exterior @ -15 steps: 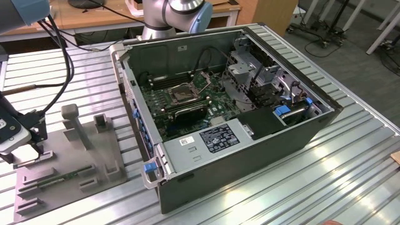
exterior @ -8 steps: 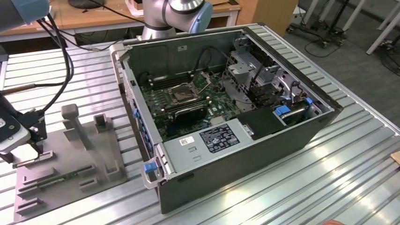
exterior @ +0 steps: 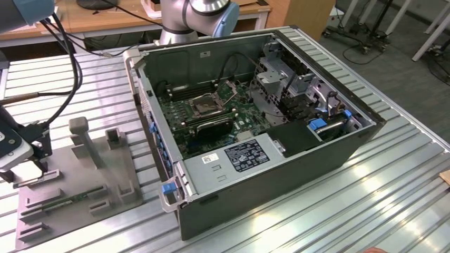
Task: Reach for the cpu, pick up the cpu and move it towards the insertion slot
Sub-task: 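Pick up the cpu and move it towards the insertion slot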
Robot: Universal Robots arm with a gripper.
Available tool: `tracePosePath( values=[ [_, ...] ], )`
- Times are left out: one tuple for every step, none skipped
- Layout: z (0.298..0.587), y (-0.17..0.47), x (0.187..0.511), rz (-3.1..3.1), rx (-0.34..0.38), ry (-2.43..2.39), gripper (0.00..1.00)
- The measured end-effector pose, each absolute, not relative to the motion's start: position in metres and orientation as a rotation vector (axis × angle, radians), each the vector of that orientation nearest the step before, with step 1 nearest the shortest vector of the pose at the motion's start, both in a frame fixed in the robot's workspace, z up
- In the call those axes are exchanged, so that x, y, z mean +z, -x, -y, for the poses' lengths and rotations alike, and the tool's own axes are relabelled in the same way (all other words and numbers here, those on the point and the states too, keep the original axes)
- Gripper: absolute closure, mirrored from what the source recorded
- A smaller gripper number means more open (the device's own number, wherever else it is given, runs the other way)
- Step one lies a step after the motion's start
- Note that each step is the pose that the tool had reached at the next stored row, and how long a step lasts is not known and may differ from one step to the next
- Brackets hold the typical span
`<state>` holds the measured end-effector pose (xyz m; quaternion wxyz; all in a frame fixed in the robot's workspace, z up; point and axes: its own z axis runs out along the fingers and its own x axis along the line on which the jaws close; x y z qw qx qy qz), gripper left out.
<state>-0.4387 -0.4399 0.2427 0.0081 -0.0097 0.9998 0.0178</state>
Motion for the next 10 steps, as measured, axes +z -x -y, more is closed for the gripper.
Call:
tracePosePath(
  values=[
    [0.4399, 0.4386, 0.2428, -3.125, 0.055, 0.03, 0.46],
    [0.4399, 0.4387, 0.2429, -3.125, 0.056, 0.03, 0.46],
    [0.4399, 0.4387, 0.2431, -3.125, 0.056, 0.03, 0.46],
    [0.4399, 0.4387, 0.2433, -3.125, 0.055, 0.03, 0.46],
    [0.4399, 0.4387, 0.2435, -3.125, 0.055, 0.03, 0.46],
    [0.4399, 0.4387, 0.2436, -3.125, 0.055, 0.03, 0.46],
    [0.4399, 0.4387, 0.2438, -3.125, 0.055, 0.03, 0.46],
    [0.4399, 0.4387, 0.244, -3.125, 0.056, 0.03, 0.46],
    [0.4399, 0.4386, 0.2441, -3.125, 0.056, 0.03, 0.46],
    [0.4399, 0.4387, 0.2444, -3.125, 0.055, 0.03, 0.46]
  ],
)
